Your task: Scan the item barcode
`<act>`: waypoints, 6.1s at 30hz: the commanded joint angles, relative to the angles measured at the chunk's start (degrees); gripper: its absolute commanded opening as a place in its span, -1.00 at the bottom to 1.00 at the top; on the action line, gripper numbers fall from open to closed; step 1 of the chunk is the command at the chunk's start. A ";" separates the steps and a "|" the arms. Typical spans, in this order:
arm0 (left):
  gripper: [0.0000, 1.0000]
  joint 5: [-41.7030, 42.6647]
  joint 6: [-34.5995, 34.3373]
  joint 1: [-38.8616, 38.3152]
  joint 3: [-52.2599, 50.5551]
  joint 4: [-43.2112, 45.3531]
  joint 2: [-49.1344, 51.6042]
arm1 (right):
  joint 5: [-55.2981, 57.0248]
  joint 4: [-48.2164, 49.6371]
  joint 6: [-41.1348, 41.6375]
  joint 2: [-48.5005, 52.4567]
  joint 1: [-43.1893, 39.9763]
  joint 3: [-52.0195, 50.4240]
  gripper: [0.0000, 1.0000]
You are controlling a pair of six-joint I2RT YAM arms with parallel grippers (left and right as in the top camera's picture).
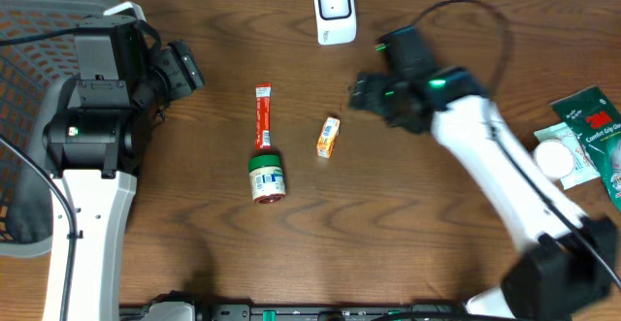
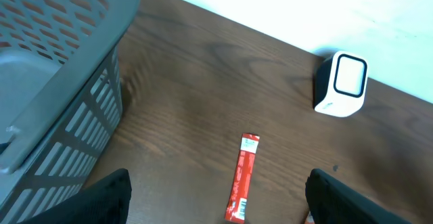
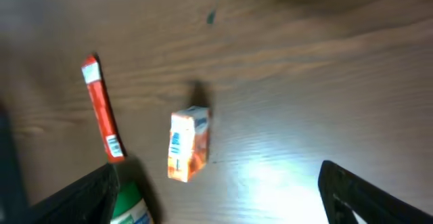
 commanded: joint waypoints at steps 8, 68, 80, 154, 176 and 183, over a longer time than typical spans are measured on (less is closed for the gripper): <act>0.64 0.11 0.72 0.24 0.31 0.09 0.04 | -10.56 -3.98 -5.86 -1.66 -3.32 -0.11 0.73; 0.64 0.09 0.74 0.24 0.31 -0.83 0.04 | 16.59 3.48 -28.83 14.05 17.11 -0.46 0.42; 0.64 0.09 0.74 0.24 0.31 -0.85 0.04 | 22.88 5.16 -28.55 19.15 18.86 -0.46 -0.02; 0.64 0.09 0.74 0.24 0.31 -0.85 0.04 | -79.73 -28.87 -70.60 -0.83 -19.91 -4.87 -0.98; 0.64 0.09 0.74 0.24 0.31 -0.83 0.04 | -63.30 5.11 -41.42 -0.85 -17.92 -13.88 -0.98; 0.64 0.09 0.74 0.24 0.31 -0.83 0.04 | -57.92 34.05 -11.47 -0.63 -14.34 -8.81 -0.98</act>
